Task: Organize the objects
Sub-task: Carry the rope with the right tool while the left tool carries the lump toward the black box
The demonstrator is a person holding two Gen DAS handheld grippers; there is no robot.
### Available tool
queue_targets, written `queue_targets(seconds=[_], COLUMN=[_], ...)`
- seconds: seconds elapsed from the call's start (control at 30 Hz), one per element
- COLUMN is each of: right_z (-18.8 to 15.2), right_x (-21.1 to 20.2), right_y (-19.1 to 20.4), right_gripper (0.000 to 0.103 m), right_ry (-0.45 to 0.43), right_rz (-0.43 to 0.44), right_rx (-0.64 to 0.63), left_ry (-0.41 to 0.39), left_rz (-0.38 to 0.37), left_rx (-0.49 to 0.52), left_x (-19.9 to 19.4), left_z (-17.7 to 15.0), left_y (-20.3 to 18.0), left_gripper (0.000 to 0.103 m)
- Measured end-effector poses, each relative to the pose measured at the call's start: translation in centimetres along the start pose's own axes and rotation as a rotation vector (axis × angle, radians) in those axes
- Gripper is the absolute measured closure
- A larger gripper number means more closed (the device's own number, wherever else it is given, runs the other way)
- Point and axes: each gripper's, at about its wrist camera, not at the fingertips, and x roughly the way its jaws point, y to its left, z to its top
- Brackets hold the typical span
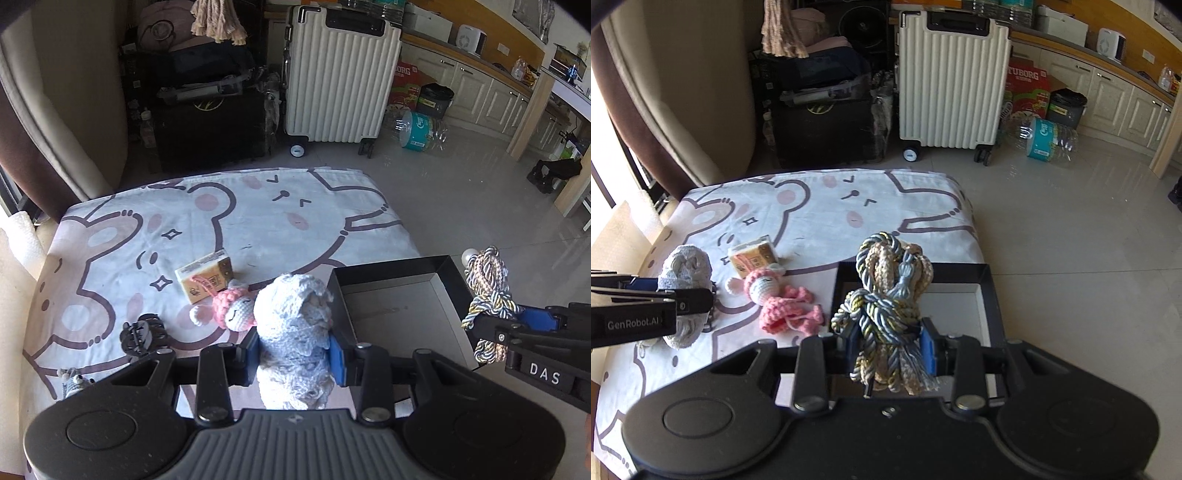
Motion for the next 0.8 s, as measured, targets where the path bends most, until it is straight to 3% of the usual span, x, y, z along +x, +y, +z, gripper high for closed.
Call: queue_targets(seconds=[0.57, 0.8], right_z=[-1.0, -1.0], right_x=[4.2, 5.5], right_y=[-2.9, -4.0], right_gripper=[0.069, 0.069], right_ry=[0.052, 0.057], right_rz=[-0.025, -0.029], right_rx=[0.014, 0.032], left_ry=[0.031, 0.042], left_rz=[-0.093, -0.149], left_rx=[-0.023, -0.078], left_x=[4.9, 6.3], left_z=[0.5, 0.4], left_y=[-3.9, -4.5], left_gripper=[0.064, 0.064])
